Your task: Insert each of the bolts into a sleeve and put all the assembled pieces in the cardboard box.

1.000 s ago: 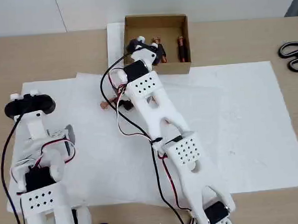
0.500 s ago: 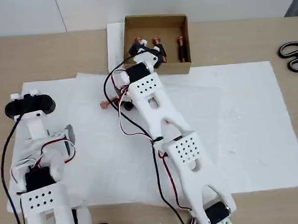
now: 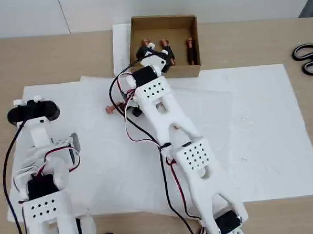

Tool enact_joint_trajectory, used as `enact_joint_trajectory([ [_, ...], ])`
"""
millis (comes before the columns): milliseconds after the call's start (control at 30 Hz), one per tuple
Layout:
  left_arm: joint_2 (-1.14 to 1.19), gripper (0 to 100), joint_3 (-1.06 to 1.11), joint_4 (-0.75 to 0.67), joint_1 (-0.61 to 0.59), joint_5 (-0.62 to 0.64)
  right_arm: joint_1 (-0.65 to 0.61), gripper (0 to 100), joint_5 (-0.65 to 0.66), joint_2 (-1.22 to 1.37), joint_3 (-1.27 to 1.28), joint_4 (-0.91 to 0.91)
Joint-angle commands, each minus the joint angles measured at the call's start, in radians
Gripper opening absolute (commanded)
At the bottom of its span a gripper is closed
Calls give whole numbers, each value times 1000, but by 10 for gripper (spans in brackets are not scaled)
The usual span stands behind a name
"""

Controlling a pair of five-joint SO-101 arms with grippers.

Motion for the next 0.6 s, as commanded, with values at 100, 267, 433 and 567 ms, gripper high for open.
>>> enact_joint_trajectory([
  [100, -18, 202, -5, 0, 0, -6, 30, 61, -2, 2, 9, 36],
  [267, -18, 202, -7, 0, 0, -6, 45, 24, -2, 2, 9, 36],
  [433, -18, 202, -8, -2, 0, -6, 45, 3, -2, -7, 6, 36],
  [567, -18, 202, -10, -3, 2, -6, 42, 3, 0, -8, -60, 51],
])
